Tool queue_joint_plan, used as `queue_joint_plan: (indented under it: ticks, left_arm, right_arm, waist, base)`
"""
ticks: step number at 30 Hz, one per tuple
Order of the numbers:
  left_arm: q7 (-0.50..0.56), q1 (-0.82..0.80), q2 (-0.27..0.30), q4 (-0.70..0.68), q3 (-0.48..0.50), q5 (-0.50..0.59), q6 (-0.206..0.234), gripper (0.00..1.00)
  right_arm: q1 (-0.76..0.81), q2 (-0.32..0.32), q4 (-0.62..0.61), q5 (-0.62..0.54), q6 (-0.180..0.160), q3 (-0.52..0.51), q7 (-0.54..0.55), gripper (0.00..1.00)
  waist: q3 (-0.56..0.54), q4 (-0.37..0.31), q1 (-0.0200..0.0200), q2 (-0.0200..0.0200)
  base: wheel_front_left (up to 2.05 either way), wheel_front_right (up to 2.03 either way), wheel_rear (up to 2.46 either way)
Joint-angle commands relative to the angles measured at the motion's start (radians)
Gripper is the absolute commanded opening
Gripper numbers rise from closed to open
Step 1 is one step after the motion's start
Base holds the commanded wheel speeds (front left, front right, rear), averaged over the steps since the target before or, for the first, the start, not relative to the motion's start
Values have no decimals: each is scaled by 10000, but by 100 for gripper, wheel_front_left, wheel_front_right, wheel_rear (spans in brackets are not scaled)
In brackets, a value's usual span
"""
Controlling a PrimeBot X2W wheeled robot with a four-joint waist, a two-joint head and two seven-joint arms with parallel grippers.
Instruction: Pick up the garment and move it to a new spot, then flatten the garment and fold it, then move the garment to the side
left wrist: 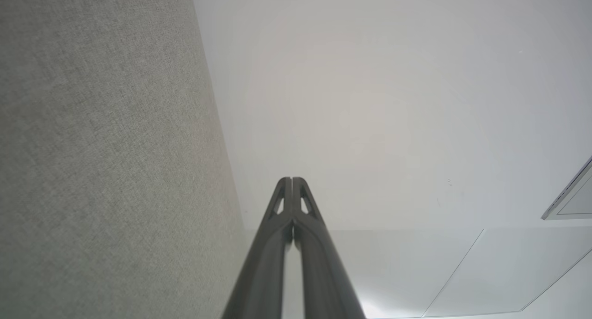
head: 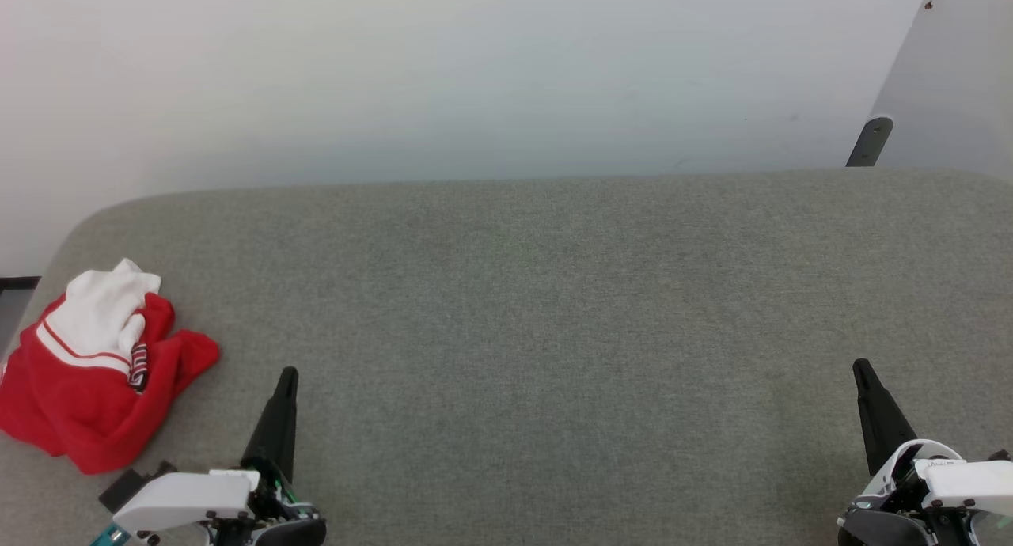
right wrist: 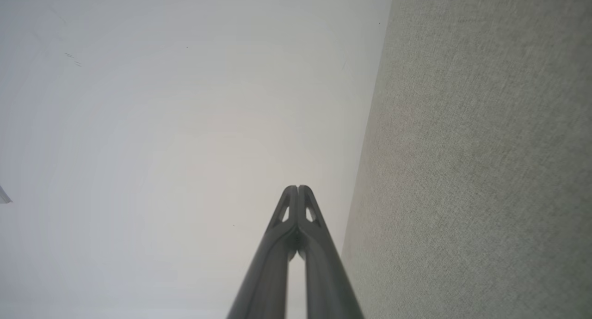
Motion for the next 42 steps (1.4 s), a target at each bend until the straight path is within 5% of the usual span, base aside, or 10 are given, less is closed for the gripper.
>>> queue_joint_plan:
  ticks: [1,42]
  left_arm:
    - [13,-96,-12,9,13,18,-39,0]
    - [12,-97,-12,9,13,18,-39,0]
  right_arm:
    - [-44,36,4,-5,6,22,1,0]
    - [-44,36,3,-5,4,22,1,0]
  waist:
    - [0,0,0,0]
    - [0,0,0,0]
  base:
    - [0,0,0]
    - [0,0,0]
